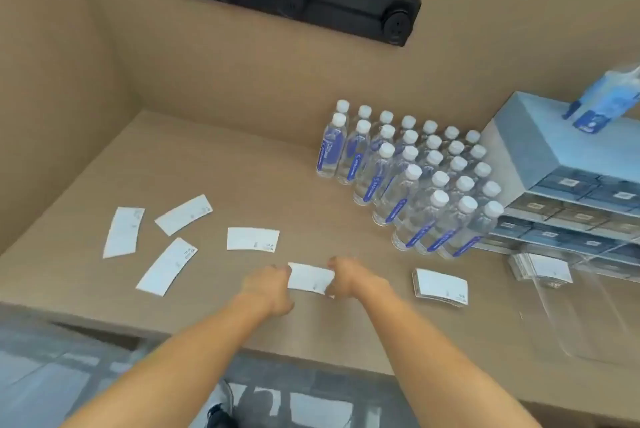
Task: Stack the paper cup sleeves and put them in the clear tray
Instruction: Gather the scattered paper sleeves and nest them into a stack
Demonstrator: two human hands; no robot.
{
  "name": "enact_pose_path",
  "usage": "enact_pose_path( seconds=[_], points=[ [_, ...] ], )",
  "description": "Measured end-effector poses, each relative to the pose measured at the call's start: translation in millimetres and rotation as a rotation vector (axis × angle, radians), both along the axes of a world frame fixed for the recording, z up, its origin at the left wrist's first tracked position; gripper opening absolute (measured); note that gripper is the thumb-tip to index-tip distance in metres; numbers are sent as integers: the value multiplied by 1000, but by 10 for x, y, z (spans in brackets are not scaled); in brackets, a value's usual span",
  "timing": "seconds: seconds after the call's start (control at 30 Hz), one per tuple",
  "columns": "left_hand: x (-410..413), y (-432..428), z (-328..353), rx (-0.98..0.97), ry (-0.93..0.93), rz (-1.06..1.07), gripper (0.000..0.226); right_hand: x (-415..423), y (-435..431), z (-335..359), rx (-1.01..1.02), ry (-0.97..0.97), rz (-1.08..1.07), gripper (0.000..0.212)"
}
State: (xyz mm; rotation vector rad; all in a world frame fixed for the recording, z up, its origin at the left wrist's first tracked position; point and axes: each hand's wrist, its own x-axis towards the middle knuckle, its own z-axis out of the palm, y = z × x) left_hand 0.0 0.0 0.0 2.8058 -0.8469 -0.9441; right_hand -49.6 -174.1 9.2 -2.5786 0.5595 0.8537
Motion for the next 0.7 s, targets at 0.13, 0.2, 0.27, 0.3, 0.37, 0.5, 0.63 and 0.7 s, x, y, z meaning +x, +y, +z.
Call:
enact_pose_path(
  seconds=[0.13,0.2,0.27,0.3,0.37,0.5,0.63,0.7],
  points=[
    [208,-10,-213,-86,-9,-23,62,20,95,-205,-47,-70,-111,42],
    [270,-36,-309,-96,-8,-49,65,-17,118,-298,-38,-82,-150,45],
    [334,-78,-405,-116,-26,-73,71,-23,128,-365,-53,-106,-144,51],
    [355,-102,-443,-117,-23,-80,73,-31,125,-413,-67,-111,-139,52],
    [393,-155,-492,-120,-18,-92,72,-53,114,-499,-79,-128,-127,53],
    [416,-174,-537,-150,19,-62,63,-64,-8,-611,-51,-180,-91,50],
    [435,-150,-477,-141,-14,-99,56,-55,-91,-650,-41,-201,-32,45],
    [452,-118,-408,-99,-78,-176,54,9,-88,-630,-41,-198,29,46]
  ],
)
